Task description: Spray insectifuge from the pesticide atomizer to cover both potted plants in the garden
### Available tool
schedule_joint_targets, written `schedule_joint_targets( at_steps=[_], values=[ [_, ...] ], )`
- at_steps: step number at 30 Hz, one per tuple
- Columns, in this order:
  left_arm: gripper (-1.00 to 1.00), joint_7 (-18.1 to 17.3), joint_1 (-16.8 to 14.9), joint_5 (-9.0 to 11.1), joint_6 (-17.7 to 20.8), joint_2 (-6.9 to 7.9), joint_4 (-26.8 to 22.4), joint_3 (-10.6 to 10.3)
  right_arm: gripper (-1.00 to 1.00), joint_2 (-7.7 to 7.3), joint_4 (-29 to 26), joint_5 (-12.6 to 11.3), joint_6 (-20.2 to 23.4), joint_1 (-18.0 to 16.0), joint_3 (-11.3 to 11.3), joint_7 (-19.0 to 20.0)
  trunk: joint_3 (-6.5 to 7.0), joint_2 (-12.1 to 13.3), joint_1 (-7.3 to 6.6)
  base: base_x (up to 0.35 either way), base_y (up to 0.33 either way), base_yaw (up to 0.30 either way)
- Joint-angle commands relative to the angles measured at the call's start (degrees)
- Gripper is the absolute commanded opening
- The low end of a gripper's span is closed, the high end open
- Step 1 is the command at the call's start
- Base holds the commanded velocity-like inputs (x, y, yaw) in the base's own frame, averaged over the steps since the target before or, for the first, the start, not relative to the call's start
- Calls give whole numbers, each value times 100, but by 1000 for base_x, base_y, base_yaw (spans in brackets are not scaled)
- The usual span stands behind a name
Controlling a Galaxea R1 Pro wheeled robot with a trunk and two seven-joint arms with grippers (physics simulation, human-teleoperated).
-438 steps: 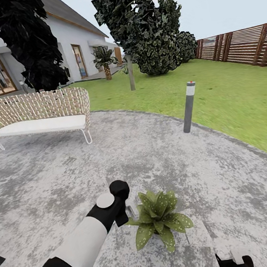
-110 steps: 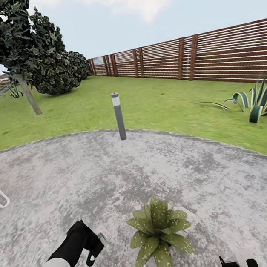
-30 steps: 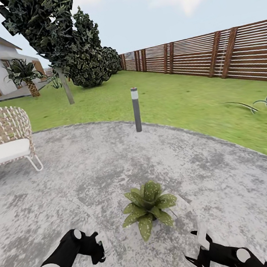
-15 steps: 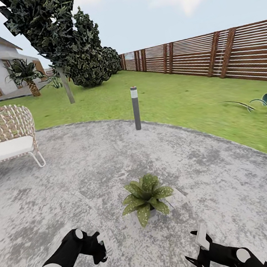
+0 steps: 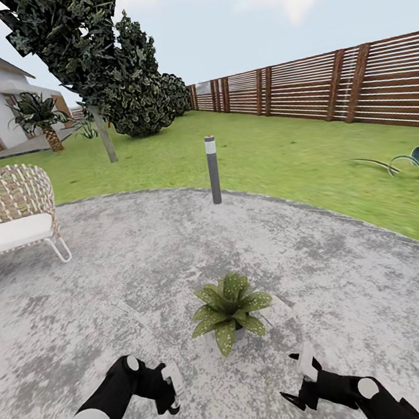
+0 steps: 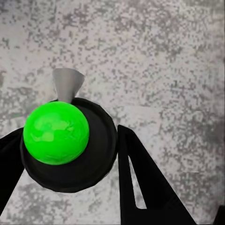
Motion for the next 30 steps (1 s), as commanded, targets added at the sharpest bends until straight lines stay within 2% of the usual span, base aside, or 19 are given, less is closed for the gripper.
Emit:
schedule_joint_targets(
  at_steps=[1, 3, 4, 5, 6, 9, 10, 12, 13, 15, 17, 19, 24, 27, 29, 30],
  values=[
    [-100, -195, -5, -35, 15, -7, -11, 33, 100, 7, -2, 67, -35, -103, -33, 187, -6, -2, -1, 0, 0, 0],
    [-100, -333, -2, -34, 15, -15, -16, 33, 100, 8, -6, 72, -35, -253, -31, 574, -6, -2, -1, 0, 0, 0],
    [-100, -375, 0, -33, 11, -52, -25, 33, 100, 8, -3, 73, -31, -389, -31, 851, -6, -2, -1, 0, 0, 0],
    [-100, -389, 1, -36, 6, -94, -28, 33, 100, 8, -1, 73, -29, -463, -31, 963, -6, -2, -1, 0, 0, 0],
    [-100, -398, 1, -42, 1, -144, -30, 33, -100, 8, -1, 70, -27, -507, -31, 1024, -6, -2, -1, 0, 0, 0],
    [-100, -411, 1, -69, 5, -293, -32, 33, -100, 11, -7, 68, -26, -556, -31, 1207, -6, -2, -1, 0, 0, 0],
    [-100, -412, 2, -73, 3, -343, -28, 32, -100, 49, -29, 72, -24, -584, -31, 1412, -6, -2, -1, 0, 0, 0],
    [-100, -413, 2, -73, 5, -392, -17, 24, -100, 102, -52, 67, -25, -645, -31, 1540, -6, -2, -1, 0, 0, 0],
    [-100, -413, 2, -75, 6, -441, -15, 21, -100, 179, -68, 66, -25, -685, -31, 1663, -6, -2, -1, 0, 0, 0],
    [-100, -408, 3, -91, 10, -581, 10, -67, -100, 463, -88, 65, -26, -803, -31, 1817, -6, -2, -1, 0, 0, 0],
    [-100, -398, 13, -87, 25, -611, 24, -306, -100, 518, -93, 63, -26, -810, -31, 1822, -6, -2, -1, 0, 0, 0],
    [-100, -389, 17, -92, 30, -680, 40, -393, -100, 563, -96, 61, -26, -817, -31, 1824, -6, -2, -1, 0, 0, 0],
    [-100, -354, 13, -67, 49, -729, 18, -433, -100, 622, -94, 56, -26, -843, -31, 1825, -6, -2, -1, 0, 0, 0],
    [-100, -355, -3, -25, 290, -740, -23, -444, -100, 675, -89, 56, -26, -848, -31, 1822, -6, -2, -1, 0, 0, 0],
    [-100, -356, -13, -48, 362, -837, -32, -456, -100, 683, -88, 56, -26, -848, -31, 1819, -6, -2, -1, 0, 0, 0],
    [-100, -348, -18, -69, 382, -938, -40, -458, -100, 684, -88, 56, -26, -848, -31, 1820, -6, -2, -1, 0, 0, 0]
  ],
)
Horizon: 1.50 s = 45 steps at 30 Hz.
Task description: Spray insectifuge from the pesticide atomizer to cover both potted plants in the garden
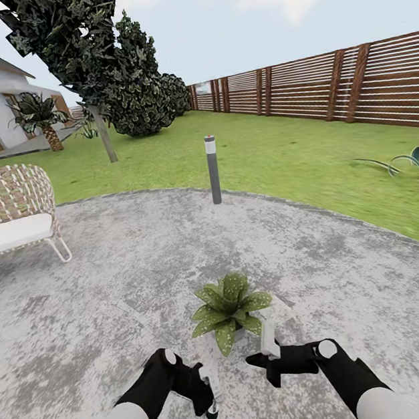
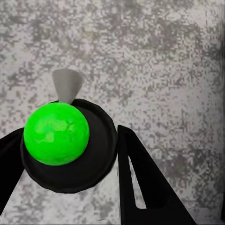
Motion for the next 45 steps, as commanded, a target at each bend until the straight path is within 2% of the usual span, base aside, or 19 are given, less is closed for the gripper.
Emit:
schedule_joint_targets(
  at_steps=[1, 2, 5, 8, 11, 29, 45],
  values=[
    [-100, -22, -49, -23, 57, -61, -13, -11, -100, 10, -6, 48, -22, -4, -48, 30, -5, -2, -1, 0, 0, 0],
    [-100, -21, -190, -22, 74, -104, -11, -11, -100, 13, -3, 48, -22, -4, -48, 29, -5, -2, -1, 0, 0, 0],
    [-100, -13, -246, -24, 155, -187, -11, -11, -100, 30, -5, 48, -22, -4, -48, 28, -5, -2, -1, 0, 0, 0],
    [-100, -17, -252, -25, 173, -193, -11, -11, -100, 171, -6, 56, -22, -10, -48, 20, -5, -2, -1, 0, 0, 0],
    [-100, -18, -250, -25, 174, -198, -11, -11, -100, 188, -6, 56, -22, -12, -48, 20, -5, -2, -1, 0, 0, 0],
    [-100, -37, -248, 38, 122, -293, -11, 9, -100, 195, 3, 56, -22, -14, -48, 20, -5, -2, -1, 0, 0, 0],
    [-100, -36, -240, 75, 87, -303, -3, 33, -100, 195, 3, 56, -22, -13, -48, 20, -5, -2, -1, 0, 0, 0]
  ],
)
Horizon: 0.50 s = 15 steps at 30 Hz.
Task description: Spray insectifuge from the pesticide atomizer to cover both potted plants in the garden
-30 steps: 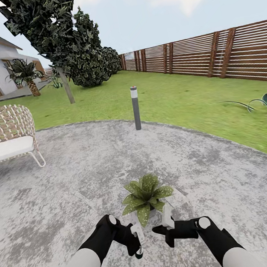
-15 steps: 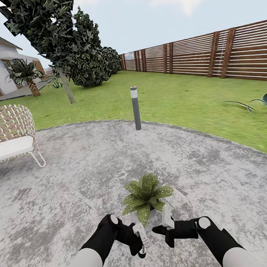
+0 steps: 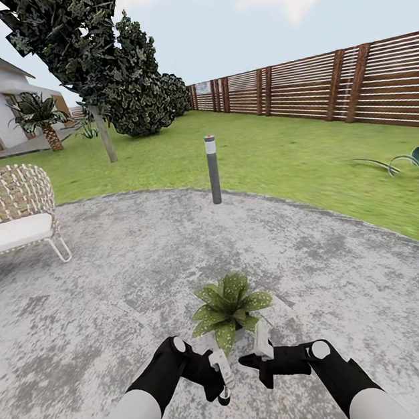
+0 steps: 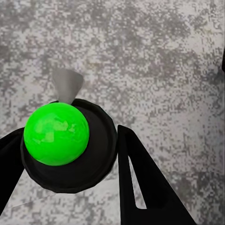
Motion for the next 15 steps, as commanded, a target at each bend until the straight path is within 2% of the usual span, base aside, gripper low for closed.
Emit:
schedule_joint_targets(
  at_steps=[1, 6, 15],
  values=[
    [-100, -31, 1, 0, 52, 0, -11, -6, -100, 10, -6, 47, -22, -3, -48, 33, -5, -2, -1, 0, 0, 0],
    [-100, -52, 11, 183, 43, 0, -11, -6, -100, 10, -6, 47, -22, -4, -48, 33, -5, -2, -1, 0, 0, 0],
    [-100, -48, 20, 222, 16, 0, 52, -12, -100, 10, -6, 47, -22, -3, -48, 33, -5, -2, -1, 0, 0, 0]
  ],
)
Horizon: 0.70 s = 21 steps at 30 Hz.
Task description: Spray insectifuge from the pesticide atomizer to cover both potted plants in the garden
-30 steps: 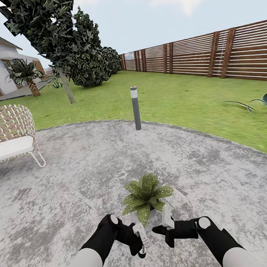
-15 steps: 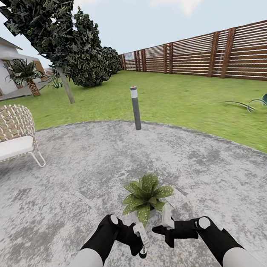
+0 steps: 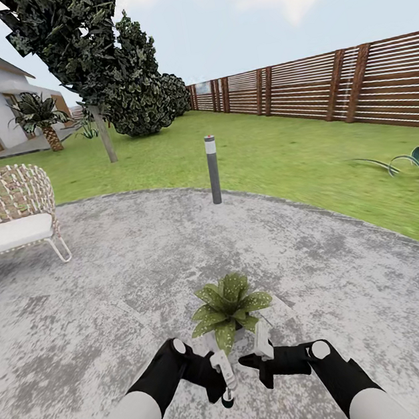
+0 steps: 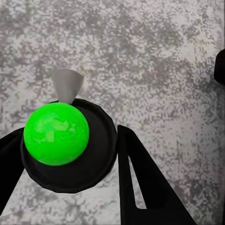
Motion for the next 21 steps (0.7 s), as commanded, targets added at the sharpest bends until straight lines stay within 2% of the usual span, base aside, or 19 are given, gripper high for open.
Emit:
schedule_joint_targets(
  at_steps=[1, 5, 14, 18, 21],
  values=[
    [-100, -27, -1, -1, -7, -1, 5, -6, -100, 10, -6, 47, -22, -3, -48, 33, -5, -2, -1, 0, 0, 0],
    [-100, -12, 0, 19, -164, -1, 31, -8, -100, 10, -6, 47, -22, -5, -48, 33, -5, -2, -1, 0, 0, 0],
    [-100, 25, -1, 25, -176, -1, 32, -9, -100, 10, -6, 44, -22, -3, -48, 33, -5, -2, -1, 0, 0, 0],
    [-100, 18, -1, 368, -194, -1, 32, -9, -100, 10, -6, 39, -22, -4, -48, 33, -5, -2, -1, 0, 0, 0],
    [-100, 17, -1, 437, -198, -1, 32, -9, -100, 10, -6, 39, -22, -4, -48, 33, -5, -2, -1, 0, 0, 0]
  ],
)
